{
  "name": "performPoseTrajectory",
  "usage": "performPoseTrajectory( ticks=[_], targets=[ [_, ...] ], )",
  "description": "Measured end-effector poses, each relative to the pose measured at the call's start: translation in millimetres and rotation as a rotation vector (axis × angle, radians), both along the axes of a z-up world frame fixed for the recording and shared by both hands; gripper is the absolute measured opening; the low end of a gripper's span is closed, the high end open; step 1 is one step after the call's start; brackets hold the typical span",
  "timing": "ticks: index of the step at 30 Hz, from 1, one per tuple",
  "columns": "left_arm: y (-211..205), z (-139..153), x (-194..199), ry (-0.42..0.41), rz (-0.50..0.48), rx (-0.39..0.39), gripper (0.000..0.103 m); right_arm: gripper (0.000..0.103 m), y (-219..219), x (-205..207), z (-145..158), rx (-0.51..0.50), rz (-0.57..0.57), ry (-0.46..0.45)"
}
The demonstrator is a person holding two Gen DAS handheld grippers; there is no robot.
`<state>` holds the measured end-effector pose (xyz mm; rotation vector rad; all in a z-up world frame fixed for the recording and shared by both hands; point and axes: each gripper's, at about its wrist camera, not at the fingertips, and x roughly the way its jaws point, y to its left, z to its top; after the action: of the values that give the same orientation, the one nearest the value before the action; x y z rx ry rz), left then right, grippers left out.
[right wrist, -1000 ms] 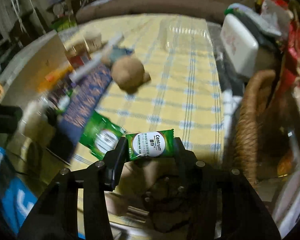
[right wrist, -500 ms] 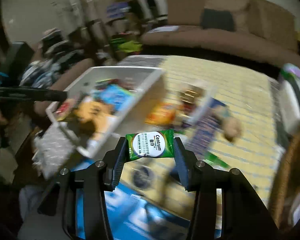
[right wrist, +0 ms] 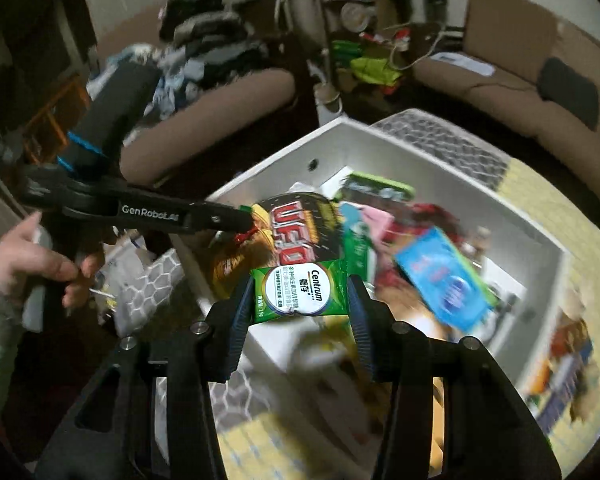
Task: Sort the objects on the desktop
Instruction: 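Carry the Centrum sachet into the white box and release it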
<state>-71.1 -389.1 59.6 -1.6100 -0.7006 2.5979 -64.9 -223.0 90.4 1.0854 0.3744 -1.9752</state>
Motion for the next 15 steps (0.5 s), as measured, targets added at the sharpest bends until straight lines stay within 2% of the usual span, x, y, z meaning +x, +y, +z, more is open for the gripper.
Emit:
performPoseTrajectory(
  ticks=[3, 6, 10, 12, 15],
  targets=[
    [-4, -14, -12, -0.027, -0.010, -0.014, 0.028, 0.044, -35, -7, -28, 0.055, 0.010, 0.003],
    [-9, -25, -18, -0.040, -0.013, -0.007, 0.028, 0.044, -51, -9, -44, 0.101, 0.015, 0.023],
    [-8, -32, -23, -0.040, -0.026, -0.010, 0.028, 0.044, -61, -7, -51, 0.147, 0.020, 0.068],
    [-7, -33, -25, -0.041, -0.026, -0.017, 0.028, 0.049, -67, -6, -53, 0.174, 0.026, 0.096],
    [-8, -33, -25, -0.041, -0.018, -0.017, 0.039, 0.050, -69, -6, -54, 0.196, 0.034, 0.114]
  ],
)
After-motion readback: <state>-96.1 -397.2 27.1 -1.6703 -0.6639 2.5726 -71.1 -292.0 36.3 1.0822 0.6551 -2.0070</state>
